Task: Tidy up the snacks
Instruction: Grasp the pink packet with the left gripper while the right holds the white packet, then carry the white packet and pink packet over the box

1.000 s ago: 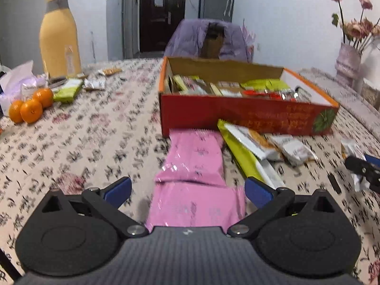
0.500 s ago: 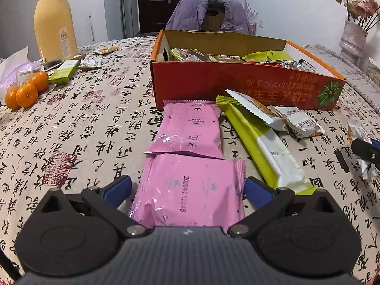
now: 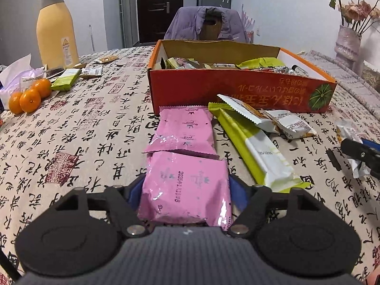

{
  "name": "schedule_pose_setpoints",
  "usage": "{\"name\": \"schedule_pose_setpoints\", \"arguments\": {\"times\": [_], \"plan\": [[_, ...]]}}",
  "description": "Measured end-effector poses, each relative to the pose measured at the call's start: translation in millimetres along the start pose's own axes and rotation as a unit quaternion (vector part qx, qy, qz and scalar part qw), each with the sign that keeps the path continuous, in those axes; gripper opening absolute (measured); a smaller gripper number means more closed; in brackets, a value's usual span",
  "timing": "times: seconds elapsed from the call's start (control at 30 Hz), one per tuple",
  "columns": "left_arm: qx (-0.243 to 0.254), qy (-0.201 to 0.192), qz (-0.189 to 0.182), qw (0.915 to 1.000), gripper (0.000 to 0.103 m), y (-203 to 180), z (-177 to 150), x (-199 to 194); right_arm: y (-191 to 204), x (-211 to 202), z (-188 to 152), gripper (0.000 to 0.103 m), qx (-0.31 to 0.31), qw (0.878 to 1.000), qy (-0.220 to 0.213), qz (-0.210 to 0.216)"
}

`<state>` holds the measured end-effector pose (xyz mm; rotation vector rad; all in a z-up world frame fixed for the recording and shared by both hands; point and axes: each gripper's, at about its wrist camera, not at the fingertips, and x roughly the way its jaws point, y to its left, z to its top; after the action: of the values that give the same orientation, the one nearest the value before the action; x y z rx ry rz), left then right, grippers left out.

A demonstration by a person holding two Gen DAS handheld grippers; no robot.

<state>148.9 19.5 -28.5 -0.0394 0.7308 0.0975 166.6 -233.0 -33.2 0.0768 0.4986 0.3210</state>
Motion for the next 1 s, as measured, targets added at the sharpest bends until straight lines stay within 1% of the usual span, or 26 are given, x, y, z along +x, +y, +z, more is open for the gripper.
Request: {"name": "schedule_pose_setpoints", "arguments": {"times": [0.23, 0.4, 0.53, 0.73, 1.0], "plan": [[-0.008, -0.015, 0.003, 0.9999, 0.066, 5.1, -6.0, -9.7, 1.2, -2.1, -0.2, 0.04, -0.003, 1.0, -0.004, 0.003], [-0.006, -0.043, 0.008, 0.999, 0.066, 7.5, -6.2, -25.0, 4.5, -4.7, -1.8, 0.04, -0.004, 1.0, -0.004, 0.012], [-0.007, -0.065, 0.008, 0.9978, 0.066, 7.1, -0.2, -36.7, 10.0, -6.8, -0.7, 0.04, -0.009, 1.0, -0.007, 0.019], [-0.005, -0.1, 0.001, 0.995, 0.066, 0.5, 19.5, -45.9, 19.6, -7.9, 13.4, 0.04, -0.022, 0.999, -0.023, 0.025], [0.002, -0.14, -0.01, 0.9902, 0.066, -14.1, 58.3, -44.0, 30.4, -2.4, 52.4, 0.04, -0.038, 0.997, -0.057, 0.027]]}}
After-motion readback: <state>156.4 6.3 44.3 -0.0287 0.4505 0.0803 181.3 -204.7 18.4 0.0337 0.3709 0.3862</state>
